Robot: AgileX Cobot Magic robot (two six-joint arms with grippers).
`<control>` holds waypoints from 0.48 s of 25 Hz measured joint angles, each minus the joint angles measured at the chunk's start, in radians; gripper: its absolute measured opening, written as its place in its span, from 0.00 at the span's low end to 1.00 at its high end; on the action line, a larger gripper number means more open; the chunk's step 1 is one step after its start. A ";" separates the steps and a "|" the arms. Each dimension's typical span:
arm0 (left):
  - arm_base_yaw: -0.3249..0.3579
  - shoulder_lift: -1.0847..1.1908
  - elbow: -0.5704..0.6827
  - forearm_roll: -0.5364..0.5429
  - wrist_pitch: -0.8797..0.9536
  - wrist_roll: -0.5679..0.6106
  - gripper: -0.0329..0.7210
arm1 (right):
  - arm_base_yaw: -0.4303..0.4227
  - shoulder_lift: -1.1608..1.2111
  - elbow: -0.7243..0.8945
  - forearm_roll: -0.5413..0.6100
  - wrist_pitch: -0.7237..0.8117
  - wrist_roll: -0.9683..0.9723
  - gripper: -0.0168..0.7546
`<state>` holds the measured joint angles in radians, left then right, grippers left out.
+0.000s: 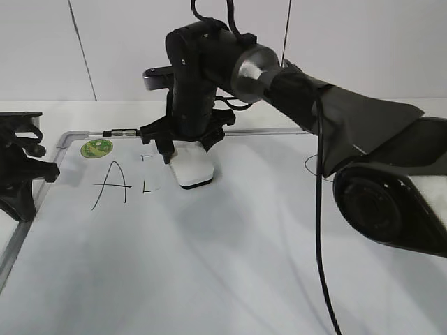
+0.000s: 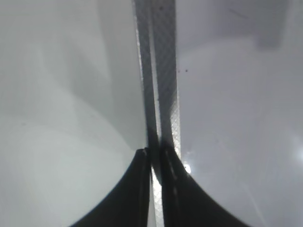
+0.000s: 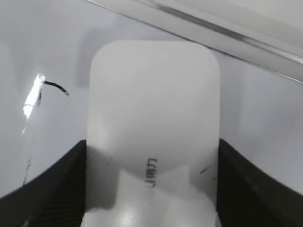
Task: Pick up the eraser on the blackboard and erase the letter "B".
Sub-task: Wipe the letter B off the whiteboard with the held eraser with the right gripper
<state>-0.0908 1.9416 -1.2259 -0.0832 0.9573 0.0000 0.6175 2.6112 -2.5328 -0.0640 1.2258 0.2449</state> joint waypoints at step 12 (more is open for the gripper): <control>0.000 0.001 -0.002 0.002 0.002 0.000 0.07 | 0.008 0.016 -0.026 0.037 0.016 -0.034 0.73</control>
<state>-0.0908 1.9423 -1.2277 -0.0814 0.9589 0.0000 0.6255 2.6273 -2.5588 -0.0273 1.2416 0.2107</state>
